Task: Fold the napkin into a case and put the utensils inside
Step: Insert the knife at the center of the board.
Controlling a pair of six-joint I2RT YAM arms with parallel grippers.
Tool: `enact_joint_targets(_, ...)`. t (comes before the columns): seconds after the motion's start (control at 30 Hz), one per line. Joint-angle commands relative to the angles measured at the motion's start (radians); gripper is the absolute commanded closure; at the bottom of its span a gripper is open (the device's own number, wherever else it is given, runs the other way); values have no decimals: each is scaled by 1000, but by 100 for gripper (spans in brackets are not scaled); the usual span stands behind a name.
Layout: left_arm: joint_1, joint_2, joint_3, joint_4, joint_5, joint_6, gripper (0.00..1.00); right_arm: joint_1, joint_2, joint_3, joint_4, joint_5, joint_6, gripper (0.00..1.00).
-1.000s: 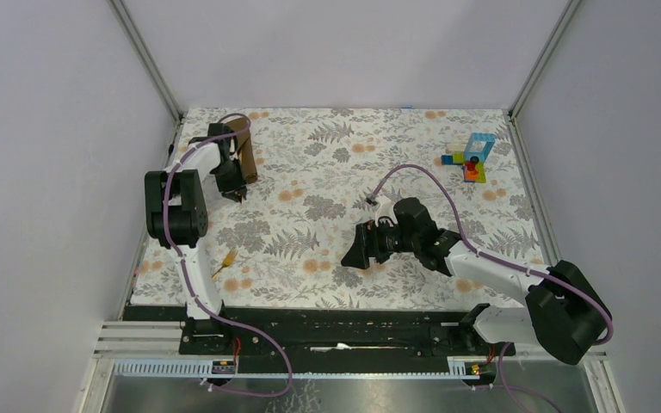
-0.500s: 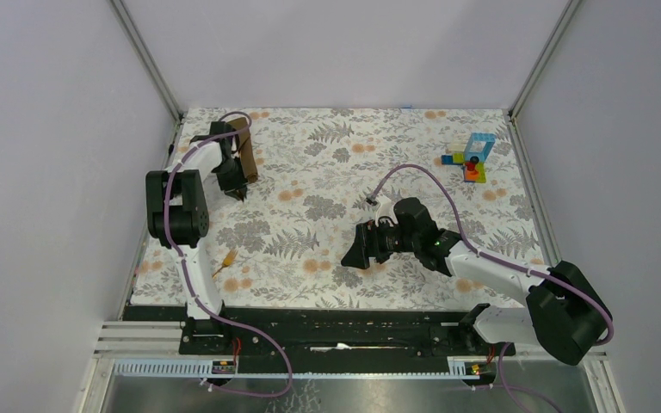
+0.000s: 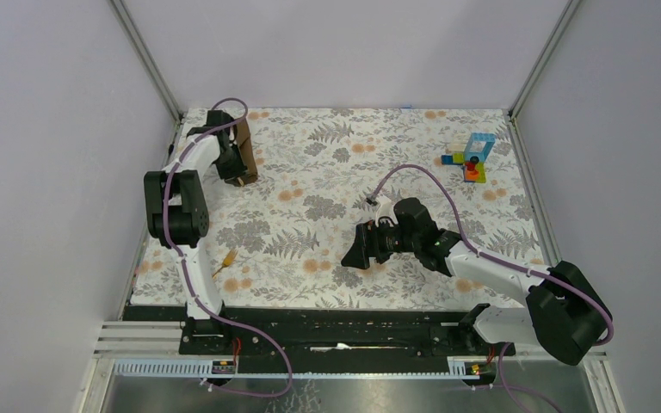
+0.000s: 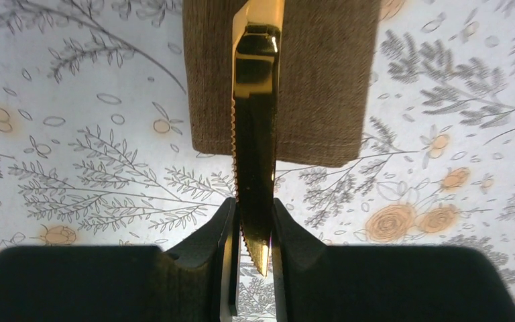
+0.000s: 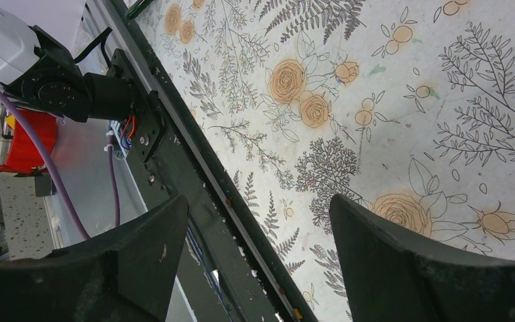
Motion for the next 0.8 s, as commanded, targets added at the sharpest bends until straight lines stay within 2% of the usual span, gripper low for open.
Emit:
enact_joint_targets(0.0, 4, 12, 93, 44, 5, -17, 100, -6, -18, -3, 26, 2, -15, 16)
enact_joint_targets(0.33, 16, 97, 207, 15, 23, -23, 100, -7, -11, -4, 24, 0, -16, 16)
enact_joint_targets(0.5, 15, 112, 208, 24, 12, -36, 100, -7, -4, -3, 24, 1, -16, 16)
enact_joint_targets(0.67, 22, 76, 116, 106, 10, -64, 100, -7, -3, -4, 25, 0, -16, 16)
enact_joint_targets(0.77, 23, -18, -24, 237, -17, -86, 100, -7, -8, -6, 25, 2, -14, 16)
